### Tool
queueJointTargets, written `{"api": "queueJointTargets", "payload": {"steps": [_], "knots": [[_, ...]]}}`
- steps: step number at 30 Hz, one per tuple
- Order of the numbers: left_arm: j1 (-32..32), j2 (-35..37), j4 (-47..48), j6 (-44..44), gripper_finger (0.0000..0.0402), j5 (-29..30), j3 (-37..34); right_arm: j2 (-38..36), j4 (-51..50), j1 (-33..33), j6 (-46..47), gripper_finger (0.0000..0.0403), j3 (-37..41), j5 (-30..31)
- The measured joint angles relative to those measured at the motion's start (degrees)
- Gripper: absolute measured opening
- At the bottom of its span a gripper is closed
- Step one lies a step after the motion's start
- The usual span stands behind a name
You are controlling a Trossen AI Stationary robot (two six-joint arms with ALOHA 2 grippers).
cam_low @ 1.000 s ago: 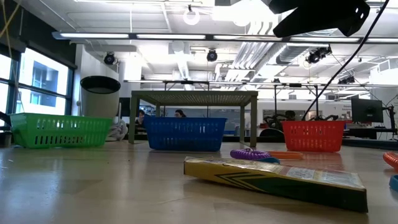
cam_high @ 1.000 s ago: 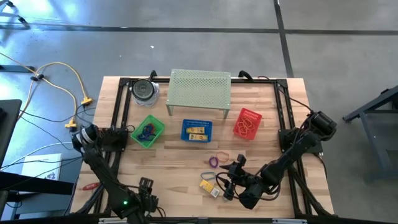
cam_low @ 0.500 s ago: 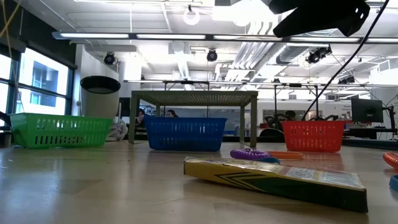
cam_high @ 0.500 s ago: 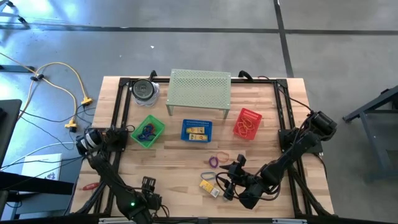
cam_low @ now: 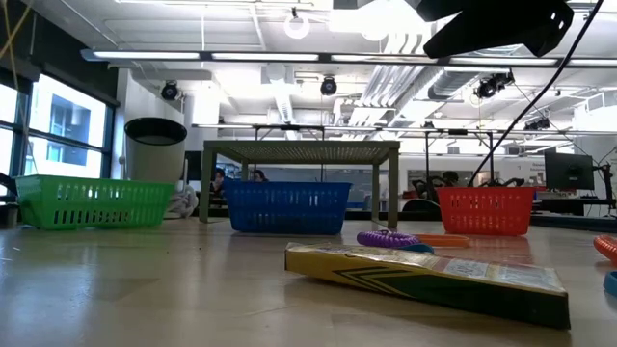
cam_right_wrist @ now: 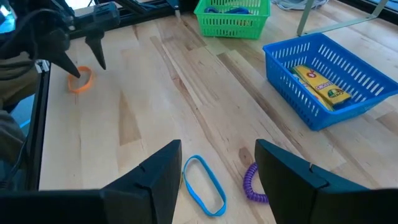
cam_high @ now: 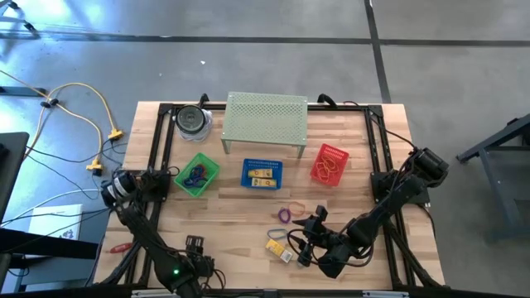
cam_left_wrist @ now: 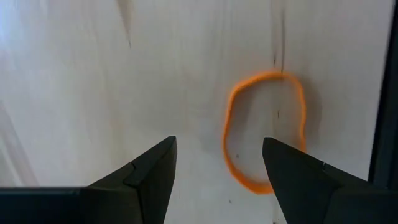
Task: Pick & Place Office Desk Supplies
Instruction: Put the orange rubber band into the red bin
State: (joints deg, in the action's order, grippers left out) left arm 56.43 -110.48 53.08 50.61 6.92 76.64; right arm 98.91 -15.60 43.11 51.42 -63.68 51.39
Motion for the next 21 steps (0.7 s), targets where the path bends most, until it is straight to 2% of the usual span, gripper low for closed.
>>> {"api": "queueJointTargets", "payload": {"steps": [7, 10, 14, 21], "knots": [[0.41, 0.13, -2.96, 1.62, 0.0229, -0.98, -2.09, 0.0, 0.01, 0.0, 0.0, 0.0193, 0.0, -0.38], [0.4, 0.13, -3.06, 4.83, 0.022, -2.77, -2.16, 0.0, 0.01, 0.0, 0.0, 0.0193, 0.0, -0.38], [0.37, 0.13, -3.42, 6.34, 0.0183, -3.64, -2.22, 0.0, -0.01, 0.0, 0.0, 0.0193, 0.0, -0.38], [0.45, 0.11, -4.17, 7.9, 0.009, -4.13, -2.56, 0.0, 0.01, 0.0, 0.0, 0.0193, 0.02, -0.38]]}}
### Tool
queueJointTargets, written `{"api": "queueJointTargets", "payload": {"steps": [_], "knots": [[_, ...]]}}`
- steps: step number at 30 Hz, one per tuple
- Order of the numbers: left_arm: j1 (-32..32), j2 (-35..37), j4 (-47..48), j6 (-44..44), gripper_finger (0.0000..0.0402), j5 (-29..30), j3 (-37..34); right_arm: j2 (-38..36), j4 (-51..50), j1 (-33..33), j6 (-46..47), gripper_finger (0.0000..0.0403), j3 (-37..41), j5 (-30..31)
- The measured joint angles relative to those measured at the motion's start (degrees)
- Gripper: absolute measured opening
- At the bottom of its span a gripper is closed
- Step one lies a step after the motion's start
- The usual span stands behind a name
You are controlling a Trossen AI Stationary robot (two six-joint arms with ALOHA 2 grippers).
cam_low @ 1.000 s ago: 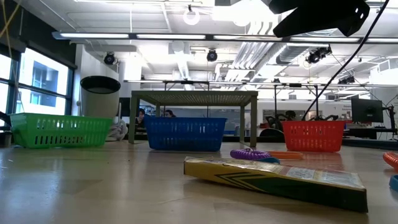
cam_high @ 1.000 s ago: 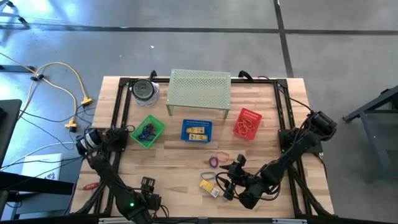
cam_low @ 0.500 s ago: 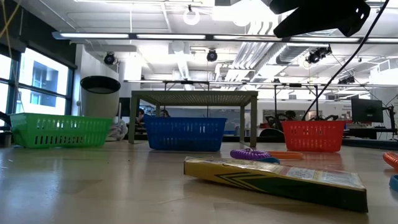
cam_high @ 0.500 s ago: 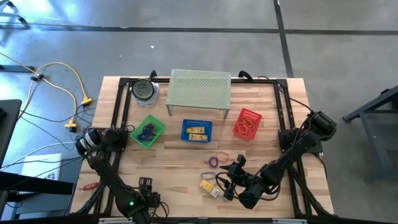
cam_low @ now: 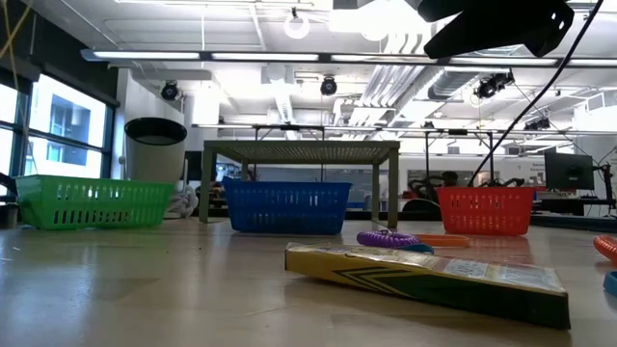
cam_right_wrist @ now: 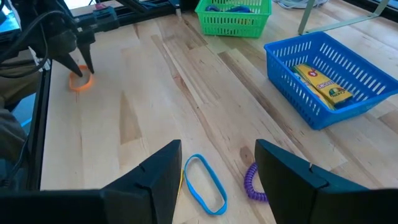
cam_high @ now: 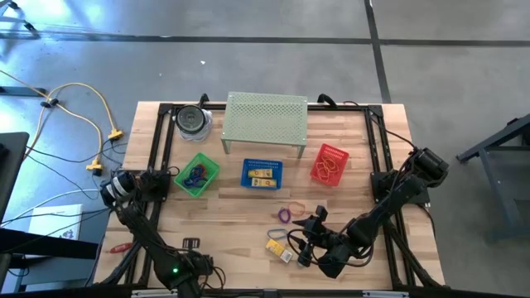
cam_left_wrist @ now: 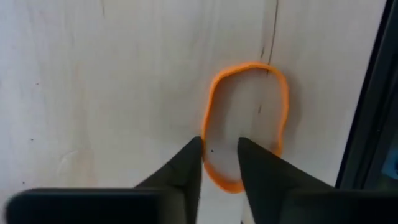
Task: Pick & Place Office Desk Supplies
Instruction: Put the orange rubber band into the red bin
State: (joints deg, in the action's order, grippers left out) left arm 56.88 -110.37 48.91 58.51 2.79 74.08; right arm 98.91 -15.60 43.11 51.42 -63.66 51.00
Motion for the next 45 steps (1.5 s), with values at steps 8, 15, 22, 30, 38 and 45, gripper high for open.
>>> {"api": "queueJointTargets", "payload": {"steps": [8, 15, 22, 30, 38, 45], "knots": [[0.0, -0.04, 0.28, 0.9, 0.0005, 0.08, -0.15, 0.0, -0.01, 0.0, 0.0, 0.0193, -0.01, 0.0], [-0.27, -0.04, -0.88, 1.77, 0.0001, 0.56, -0.27, 0.0, -0.02, 0.0, 0.0, 0.0193, -0.02, 0.0], [-1.2, -0.15, 0.49, 1.69, 0.0001, -1.52, 1.51, 0.0, 0.0, 0.0, 0.0, 0.0193, -0.02, 0.0], [-2.47, 1.14, 5.15, -5.3, 0.0, 2.63, 8.93, 0.0, 0.42, 0.01, -0.02, 0.0193, -0.01, 0.01], [-4.37, 1.16, 18.16, -9.02, 0.0, 13.34, 12.52, 0.0, -0.06, -0.12, 4.2, 0.0193, -0.02, -0.63], [-6.87, 1.16, 26.65, -11.81, 0.0, 15.81, 12.88, 0.0, -0.06, -0.15, 4.87, 0.0193, -0.02, -0.31]]}}
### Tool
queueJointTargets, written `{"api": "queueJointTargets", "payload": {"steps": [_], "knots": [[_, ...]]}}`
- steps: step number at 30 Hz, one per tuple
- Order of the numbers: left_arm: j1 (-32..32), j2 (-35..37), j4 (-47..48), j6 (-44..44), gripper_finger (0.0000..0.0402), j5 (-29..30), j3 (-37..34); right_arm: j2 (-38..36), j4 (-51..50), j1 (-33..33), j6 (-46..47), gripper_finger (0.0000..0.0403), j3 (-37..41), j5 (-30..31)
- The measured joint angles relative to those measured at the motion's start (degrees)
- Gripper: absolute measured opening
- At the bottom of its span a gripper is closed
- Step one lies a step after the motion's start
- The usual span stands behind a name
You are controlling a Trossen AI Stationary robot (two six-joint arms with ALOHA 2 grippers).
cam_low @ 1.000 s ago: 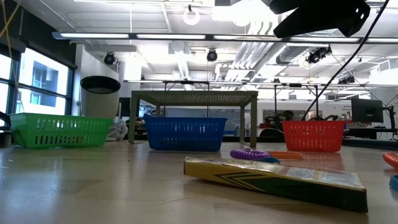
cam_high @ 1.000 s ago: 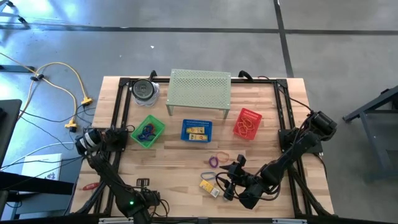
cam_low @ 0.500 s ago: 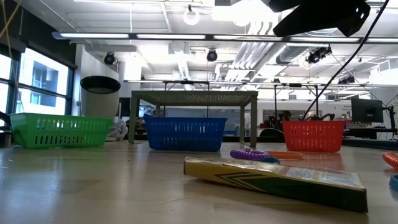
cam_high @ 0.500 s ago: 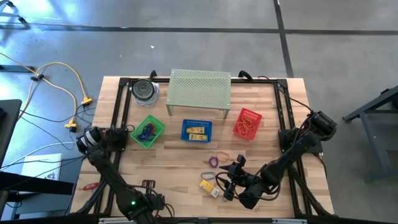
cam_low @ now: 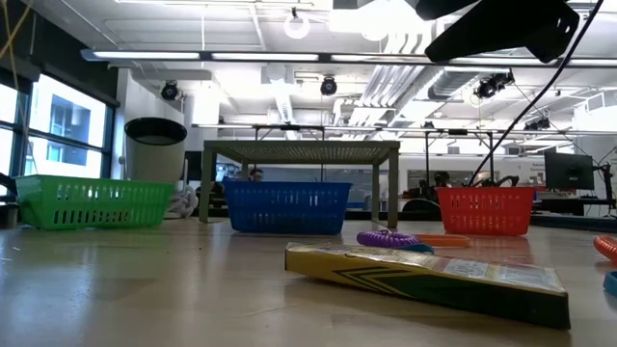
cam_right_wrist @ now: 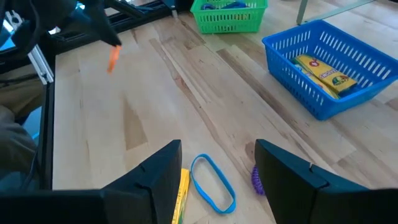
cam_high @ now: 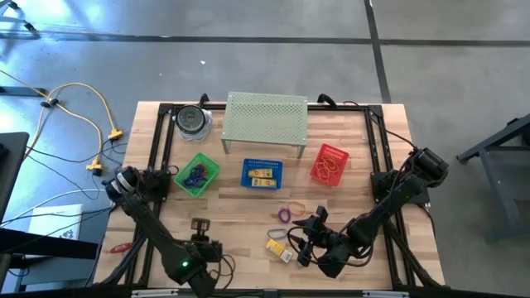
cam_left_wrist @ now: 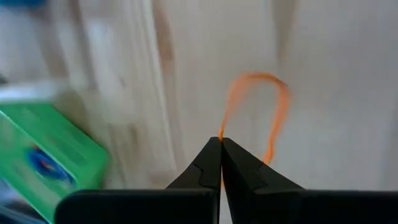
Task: Pick & Place Office Desk Supplies
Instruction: Put the orange rubber band into the red bin
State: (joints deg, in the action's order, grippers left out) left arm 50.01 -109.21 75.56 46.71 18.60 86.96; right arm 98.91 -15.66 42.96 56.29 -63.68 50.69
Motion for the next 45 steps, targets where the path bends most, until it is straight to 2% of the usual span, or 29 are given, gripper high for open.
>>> {"api": "queueJointTargets", "payload": {"steps": [8, 14, 17, 21, 27, 35, 45], "knots": [[-8.93, 0.11, -4.23, -12.46, 0.0, 9.0, 3.27, 0.0, 0.0, -0.7, 1.32, 0.0193, 0.01, 0.16], [-12.54, 0.13, -9.04, -13.9, 0.0, 15.39, 3.47, 0.0, 0.0, -0.7, 2.17, 0.0193, 0.01, 0.17], [-12.44, 0.14, -16.03, -15.43, 0.0, 19.46, 3.47, 0.0, 0.0, -0.7, 2.34, 0.0193, 0.0, 0.25], [-11.17, 0.02, -28.86, -22.59, 0.0, 23.91, 3.45, 0.0, 0.07, -0.71, 4.3, 0.0193, 0.01, 0.23], [-11.78, -0.09, -42.13, -28.05, 0.0, 23.64, 3.45, 0.0, 2.24, -0.42, 4.98, 0.0193, 0.01, 0.13], [-13.16, -0.26, -43.25, -27.96, 0.0, 23.51, 3.41, 0.0, 7.63, -0.44, 3.75, 0.0193, 0.0, -3.18], [-14.56, -0.28, -44.79, -27.83, 0.0, 23.31, 3.41, 0.0, 8.65, -0.45, 2.21, 0.0193, 0.0, -3.53]]}}
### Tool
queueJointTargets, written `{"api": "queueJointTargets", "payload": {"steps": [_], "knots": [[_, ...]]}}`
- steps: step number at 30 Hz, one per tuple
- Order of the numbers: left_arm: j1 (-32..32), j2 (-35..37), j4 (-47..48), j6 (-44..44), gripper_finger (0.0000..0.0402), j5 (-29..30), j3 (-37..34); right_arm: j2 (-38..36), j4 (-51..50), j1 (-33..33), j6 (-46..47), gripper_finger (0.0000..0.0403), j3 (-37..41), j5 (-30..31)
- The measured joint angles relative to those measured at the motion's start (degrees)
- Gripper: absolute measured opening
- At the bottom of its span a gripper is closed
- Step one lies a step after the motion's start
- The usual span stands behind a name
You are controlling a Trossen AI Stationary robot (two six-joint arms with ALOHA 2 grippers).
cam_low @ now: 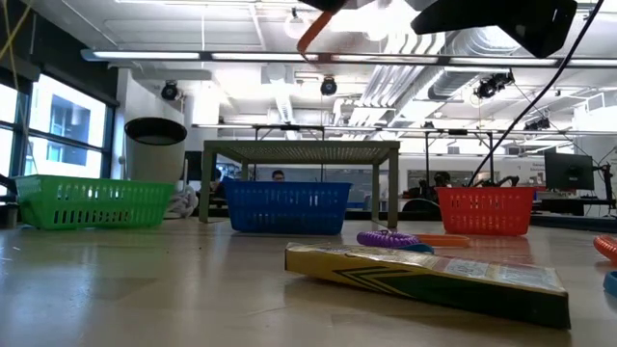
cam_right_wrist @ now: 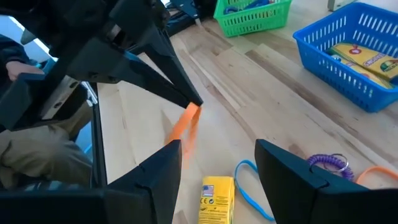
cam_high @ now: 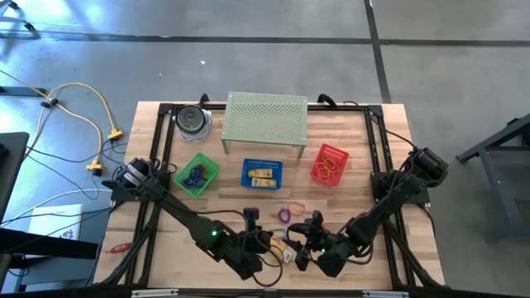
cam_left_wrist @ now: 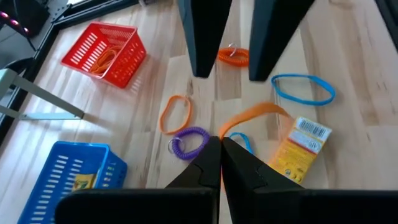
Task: Pick & Place Office Desk Supplies
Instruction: Put the orange rubber band into the red bin
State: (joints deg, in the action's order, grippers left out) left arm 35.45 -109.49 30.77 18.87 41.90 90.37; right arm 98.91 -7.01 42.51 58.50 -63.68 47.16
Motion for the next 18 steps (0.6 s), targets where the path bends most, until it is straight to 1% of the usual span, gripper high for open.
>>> {"api": "queueJointTargets", "payload": {"steps": [9, 14, 18], "knots": [[-3.49, 0.0, -1.06, -0.13, 0.0, -2.44, 0.0, 0.0, -0.02, -0.17, -1.97, 0.0193, 0.0, 0.73], [-4.34, 0.0, -3.6, -2.6, 0.0, -4.13, 0.0, 0.05, -0.05, -0.31, -3.67, 0.0193, 0.02, 1.28], [-4.34, 0.0, -4.79, -2.62, 0.0, -5.13, 0.0, 2.57, 0.92, -0.54, -4.73, 0.0193, 0.02, 2.62]]}}
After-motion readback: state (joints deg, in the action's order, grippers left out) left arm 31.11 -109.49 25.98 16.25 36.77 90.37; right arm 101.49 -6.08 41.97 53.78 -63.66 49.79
